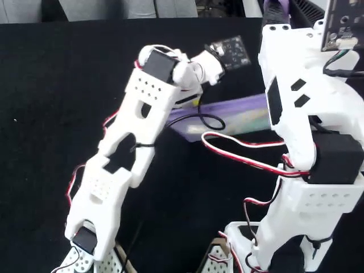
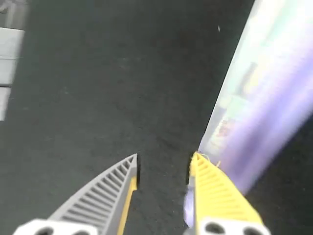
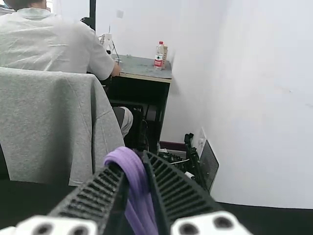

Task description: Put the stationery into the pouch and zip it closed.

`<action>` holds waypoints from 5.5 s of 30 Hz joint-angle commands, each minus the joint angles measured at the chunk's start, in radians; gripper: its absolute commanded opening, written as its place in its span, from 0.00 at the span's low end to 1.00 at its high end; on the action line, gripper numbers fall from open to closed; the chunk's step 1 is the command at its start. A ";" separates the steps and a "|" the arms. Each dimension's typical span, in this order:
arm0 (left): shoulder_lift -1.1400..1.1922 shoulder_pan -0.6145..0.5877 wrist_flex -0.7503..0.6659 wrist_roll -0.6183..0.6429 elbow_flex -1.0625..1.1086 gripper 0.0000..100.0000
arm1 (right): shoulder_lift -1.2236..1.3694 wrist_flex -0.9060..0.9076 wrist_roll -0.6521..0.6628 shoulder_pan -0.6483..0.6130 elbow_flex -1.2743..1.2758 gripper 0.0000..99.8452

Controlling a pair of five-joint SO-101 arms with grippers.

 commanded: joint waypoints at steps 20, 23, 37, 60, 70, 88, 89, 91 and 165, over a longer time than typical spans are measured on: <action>-0.712 -0.045 -0.609 -0.121 1.106 0.19 | -0.031 0.025 0.006 -0.006 -0.041 0.01; -0.712 -0.035 -0.687 -0.126 1.141 0.19 | -0.031 0.025 0.006 -0.006 -0.041 0.01; -0.710 0.070 -0.957 -0.023 1.234 0.18 | -0.031 0.025 0.006 -0.006 -0.041 0.01; -0.724 0.162 -0.827 -0.012 1.386 0.18 | -0.031 0.025 0.006 -0.006 -0.041 0.01; -0.829 0.128 -0.559 -0.018 1.389 0.08 | -0.031 0.021 0.006 -0.006 -0.039 0.01; -0.948 -0.013 -0.654 -0.018 1.693 0.03 | -0.030 0.018 0.006 -0.006 -0.033 0.01; -0.948 -0.044 -0.652 -0.018 1.693 0.03 | -0.030 0.018 0.006 -0.006 -0.033 0.01; -0.950 -0.113 -0.652 -0.026 1.692 0.03 | -0.028 0.018 0.006 -0.006 -0.033 0.01; -1.410 -0.538 -0.612 -0.390 1.564 0.35 | -0.031 0.026 -0.025 -0.157 0.030 0.01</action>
